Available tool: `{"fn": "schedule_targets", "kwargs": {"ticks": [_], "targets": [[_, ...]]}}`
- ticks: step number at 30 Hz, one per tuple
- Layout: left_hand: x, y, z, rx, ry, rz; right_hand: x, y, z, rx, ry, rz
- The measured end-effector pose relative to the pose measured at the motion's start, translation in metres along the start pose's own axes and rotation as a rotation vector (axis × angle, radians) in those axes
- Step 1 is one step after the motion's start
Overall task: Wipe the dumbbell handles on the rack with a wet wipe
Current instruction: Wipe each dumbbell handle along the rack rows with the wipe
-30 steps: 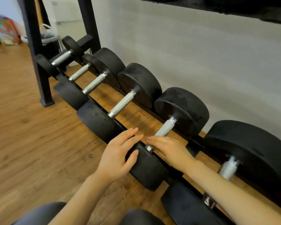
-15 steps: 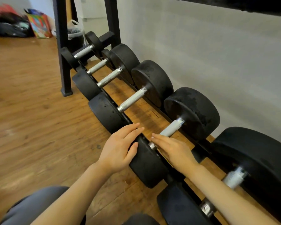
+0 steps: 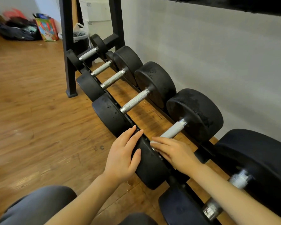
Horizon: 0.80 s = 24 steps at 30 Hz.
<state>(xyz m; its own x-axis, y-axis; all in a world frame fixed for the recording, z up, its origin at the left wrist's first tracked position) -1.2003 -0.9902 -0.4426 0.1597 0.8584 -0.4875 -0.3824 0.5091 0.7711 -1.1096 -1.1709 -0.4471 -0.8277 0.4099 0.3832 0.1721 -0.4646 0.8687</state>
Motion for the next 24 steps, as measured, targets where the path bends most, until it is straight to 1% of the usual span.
{"fn": "schedule_targets", "kwargs": {"ticks": [1, 3, 5, 8, 9, 11, 12, 14, 16, 19, 21, 22, 24], "targets": [[0.000, 0.000, 0.000, -0.007, 0.004, -0.009, -0.003, 0.002, 0.001, -0.002, -0.008, -0.029], [0.000, -0.002, -0.001, -0.021, 0.023, -0.015, -0.004, 0.004, 0.001, -0.022, -0.018, -0.011], [-0.002, -0.004, -0.004, -0.037, 0.060, -0.015, 0.002, 0.002, 0.000, -0.007, 0.025, 0.038], [-0.006, -0.007, -0.007, -0.054, 0.119, -0.017, 0.008, -0.002, -0.002, 0.018, 0.103, -0.013], [-0.007, -0.007, -0.007, -0.056, 0.131, -0.019, 0.004, -0.002, -0.002, 0.001, 0.097, -0.030], [-0.007, -0.007, -0.007, -0.053, 0.146, -0.021, -0.001, -0.001, 0.000, -0.058, 0.014, 0.022], [-0.007, -0.007, -0.007, -0.051, 0.152, -0.019, 0.000, -0.002, 0.000, -0.067, 0.019, 0.012], [-0.007, -0.007, -0.007, -0.044, 0.156, -0.008, 0.004, -0.009, -0.001, 0.001, 0.020, 0.020], [-0.008, -0.006, -0.006, -0.035, 0.153, 0.003, 0.003, -0.008, -0.004, 0.052, -0.040, 0.034], [-0.009, -0.005, -0.006, -0.029, 0.156, 0.018, -0.004, -0.003, -0.004, -0.006, -0.035, -0.064], [-0.010, -0.005, -0.005, -0.032, 0.158, 0.023, 0.000, 0.001, 0.001, -0.024, -0.039, -0.017], [-0.011, -0.005, -0.005, -0.035, 0.157, 0.024, 0.002, 0.000, 0.004, -0.007, -0.021, -0.011], [-0.011, -0.005, -0.005, -0.038, 0.157, 0.028, 0.002, 0.002, 0.011, 0.100, -0.012, -0.042]]}}
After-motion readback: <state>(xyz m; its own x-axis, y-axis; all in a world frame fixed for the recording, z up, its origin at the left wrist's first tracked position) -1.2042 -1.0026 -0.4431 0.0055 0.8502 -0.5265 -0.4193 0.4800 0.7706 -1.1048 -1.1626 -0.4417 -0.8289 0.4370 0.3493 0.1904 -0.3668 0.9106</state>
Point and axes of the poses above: each hand's wrist, its own z-axis towards the middle knuckle, its own y-axis out of the back of the hand, x = y × z, the point moved 3 cm from there along z, towards the middle knuckle, and after that the axes turned 7 degrees about z, right-handed, at the moved point
